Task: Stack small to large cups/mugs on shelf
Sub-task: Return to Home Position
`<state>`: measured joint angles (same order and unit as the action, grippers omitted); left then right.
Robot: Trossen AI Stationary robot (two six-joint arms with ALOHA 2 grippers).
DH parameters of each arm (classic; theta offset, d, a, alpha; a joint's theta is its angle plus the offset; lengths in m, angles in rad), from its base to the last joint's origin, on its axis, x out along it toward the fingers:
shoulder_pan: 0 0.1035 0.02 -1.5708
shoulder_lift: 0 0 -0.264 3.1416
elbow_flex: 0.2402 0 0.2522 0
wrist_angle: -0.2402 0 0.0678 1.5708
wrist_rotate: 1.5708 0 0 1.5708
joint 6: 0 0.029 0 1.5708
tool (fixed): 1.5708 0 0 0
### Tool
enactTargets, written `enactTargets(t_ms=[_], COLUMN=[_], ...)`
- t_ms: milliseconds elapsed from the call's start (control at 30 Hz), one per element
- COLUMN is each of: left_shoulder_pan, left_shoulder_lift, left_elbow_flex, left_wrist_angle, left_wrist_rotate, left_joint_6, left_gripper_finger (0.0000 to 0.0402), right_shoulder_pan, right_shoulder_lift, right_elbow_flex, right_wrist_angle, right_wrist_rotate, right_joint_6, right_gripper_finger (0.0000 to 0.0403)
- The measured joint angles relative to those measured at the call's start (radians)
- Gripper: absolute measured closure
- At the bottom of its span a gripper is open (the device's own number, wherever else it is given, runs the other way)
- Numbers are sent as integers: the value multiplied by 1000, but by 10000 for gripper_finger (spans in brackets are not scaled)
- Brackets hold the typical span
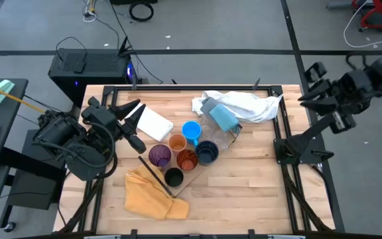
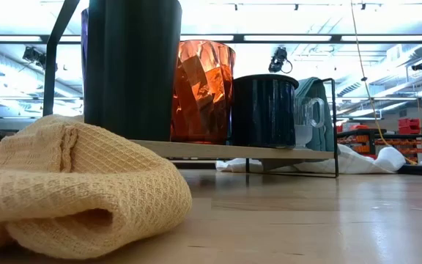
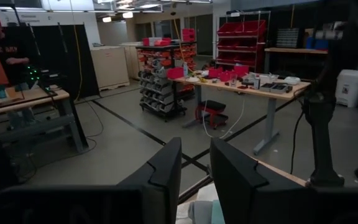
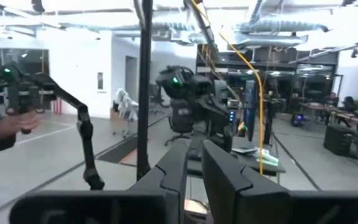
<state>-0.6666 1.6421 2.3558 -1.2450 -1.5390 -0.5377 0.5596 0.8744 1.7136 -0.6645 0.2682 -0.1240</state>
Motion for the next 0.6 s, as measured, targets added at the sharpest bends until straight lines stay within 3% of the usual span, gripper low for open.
enactTargets(t_ms=[267, 600], left_shoulder_pan=[3, 3], left_shoulder_lift=[0, 0], left_elbow_flex=[0, 0], left_wrist_angle=[-9, -9], left_wrist_rotate=[-10, -18], left_joint_6=[0, 1], left_gripper_finger=[306, 311], right_shoulder_pan=[-1, -1], right_shoulder_lift=[-358, -569], right_elbow_flex=[-567, -1093], right_wrist_angle=[388, 793], right_wrist_rotate=[40, 38], right_joint_6=[67, 180], right_gripper_finger=[349, 349])
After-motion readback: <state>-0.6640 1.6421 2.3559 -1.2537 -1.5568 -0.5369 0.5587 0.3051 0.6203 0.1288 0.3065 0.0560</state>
